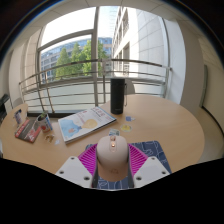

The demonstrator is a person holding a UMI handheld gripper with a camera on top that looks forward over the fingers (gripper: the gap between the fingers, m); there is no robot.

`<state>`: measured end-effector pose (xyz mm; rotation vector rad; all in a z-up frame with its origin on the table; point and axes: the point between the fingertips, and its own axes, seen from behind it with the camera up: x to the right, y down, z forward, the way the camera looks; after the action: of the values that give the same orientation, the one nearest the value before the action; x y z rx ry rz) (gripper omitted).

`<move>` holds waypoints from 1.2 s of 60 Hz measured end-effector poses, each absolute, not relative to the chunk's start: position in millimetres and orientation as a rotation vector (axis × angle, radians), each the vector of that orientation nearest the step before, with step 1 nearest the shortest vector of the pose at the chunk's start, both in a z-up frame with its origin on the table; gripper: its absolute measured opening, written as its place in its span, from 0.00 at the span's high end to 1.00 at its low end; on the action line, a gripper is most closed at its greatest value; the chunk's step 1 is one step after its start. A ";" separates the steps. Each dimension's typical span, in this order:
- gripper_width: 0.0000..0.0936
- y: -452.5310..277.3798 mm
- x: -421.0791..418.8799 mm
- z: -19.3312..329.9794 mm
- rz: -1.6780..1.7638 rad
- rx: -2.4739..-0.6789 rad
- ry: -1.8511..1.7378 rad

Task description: Arrange mouse

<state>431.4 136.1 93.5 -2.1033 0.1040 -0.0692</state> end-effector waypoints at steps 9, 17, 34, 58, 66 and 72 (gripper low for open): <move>0.53 136.6 468.5 23.8 -0.093 -2.198 0.093; 0.45 130.2 470.1 -3.2 -0.040 -2.273 0.092; 0.09 94.3 468.8 40.3 -0.094 -2.236 0.080; 0.10 -43.9 424.6 162.5 -0.177 -2.102 0.082; 0.10 -86.9 411.7 180.7 -0.192 -2.090 0.071; 0.10 -109.8 407.3 186.9 -0.203 -2.086 0.072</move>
<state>407.3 -109.8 186.9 -2.0856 0.0725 -0.2028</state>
